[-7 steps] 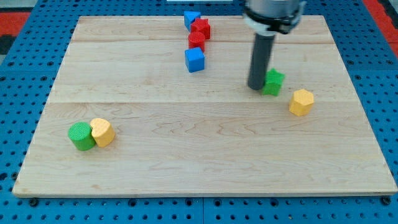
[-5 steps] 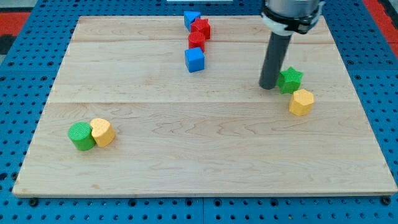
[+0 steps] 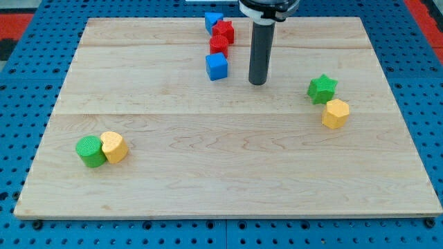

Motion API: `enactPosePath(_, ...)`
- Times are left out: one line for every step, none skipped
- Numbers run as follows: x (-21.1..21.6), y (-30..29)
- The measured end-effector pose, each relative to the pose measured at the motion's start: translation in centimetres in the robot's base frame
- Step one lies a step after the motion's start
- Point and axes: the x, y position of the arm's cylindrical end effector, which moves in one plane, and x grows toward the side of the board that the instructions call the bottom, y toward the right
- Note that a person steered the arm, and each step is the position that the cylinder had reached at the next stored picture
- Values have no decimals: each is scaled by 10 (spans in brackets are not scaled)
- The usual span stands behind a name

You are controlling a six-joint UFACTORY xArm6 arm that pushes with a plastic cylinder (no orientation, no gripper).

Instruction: Point your arm towards the blue triangle

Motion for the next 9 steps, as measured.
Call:
enactPosePath(-1,0)
enactPosePath(-1,0)
enactPosePath(-1,7)
enactPosePath(-1,7)
enactPosePath(-1,14)
enactPosePath(-17,34)
enactPosePath(-53,39)
enactPosePath(-76,52)
enactPosePath(-97,56)
